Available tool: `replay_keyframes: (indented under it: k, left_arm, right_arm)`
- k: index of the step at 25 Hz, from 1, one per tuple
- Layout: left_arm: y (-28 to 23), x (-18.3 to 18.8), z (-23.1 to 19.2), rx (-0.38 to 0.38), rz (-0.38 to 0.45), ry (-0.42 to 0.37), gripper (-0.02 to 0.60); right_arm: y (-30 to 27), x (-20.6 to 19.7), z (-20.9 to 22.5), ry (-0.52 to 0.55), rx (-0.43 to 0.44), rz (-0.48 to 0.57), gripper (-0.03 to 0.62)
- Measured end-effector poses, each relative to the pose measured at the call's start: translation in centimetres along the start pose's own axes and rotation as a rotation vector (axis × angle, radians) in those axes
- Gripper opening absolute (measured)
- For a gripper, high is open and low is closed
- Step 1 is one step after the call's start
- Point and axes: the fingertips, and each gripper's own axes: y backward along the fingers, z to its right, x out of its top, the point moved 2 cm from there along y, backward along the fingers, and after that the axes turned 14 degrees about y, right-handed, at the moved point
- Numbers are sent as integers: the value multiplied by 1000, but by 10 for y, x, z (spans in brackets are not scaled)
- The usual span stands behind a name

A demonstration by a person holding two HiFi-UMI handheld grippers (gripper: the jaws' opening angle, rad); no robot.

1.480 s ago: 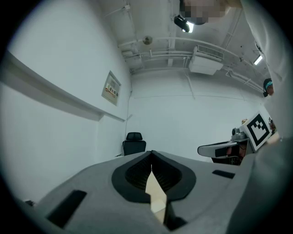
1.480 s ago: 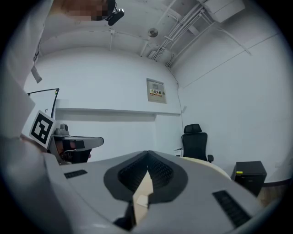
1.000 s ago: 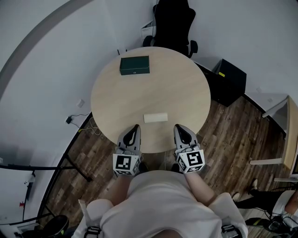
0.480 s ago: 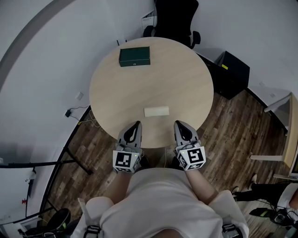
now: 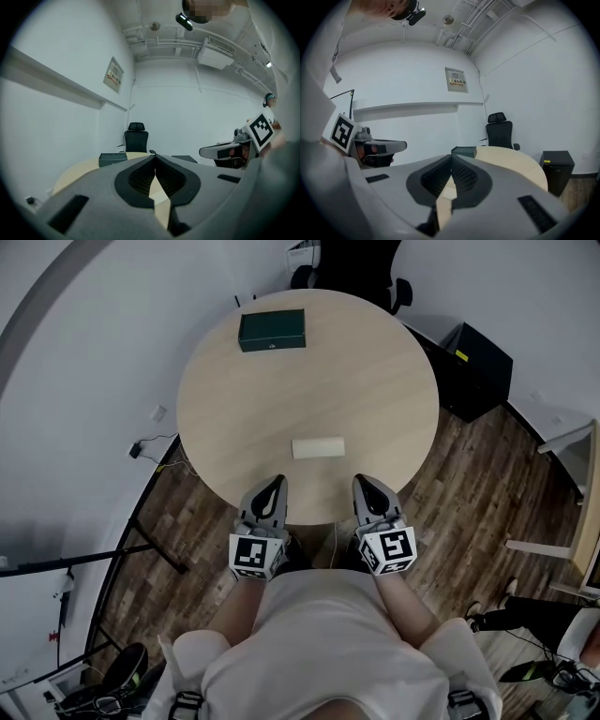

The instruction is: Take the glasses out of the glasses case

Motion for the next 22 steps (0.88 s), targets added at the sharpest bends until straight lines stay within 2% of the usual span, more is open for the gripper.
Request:
replay_keyframes:
  k: [6, 10, 16, 22]
  left_arm:
    - [-7, -14, -4, -2, -36, -2, 9]
    - [-13, -25, -5, 8, -74, -35, 9]
    - [-26, -50, -12, 47, -210, -99, 9]
    - [-39, -67, -13, 42, -295, -254, 9]
  right_arm:
    - [-7, -14, -1, -2, 23, -36, 12]
    - [-9, -22, 2, -14, 24, -53, 12]
    - [-12, -29, 9, -58, 18, -67, 12]
    - [-14, -32, 13, -72, 17, -72, 12]
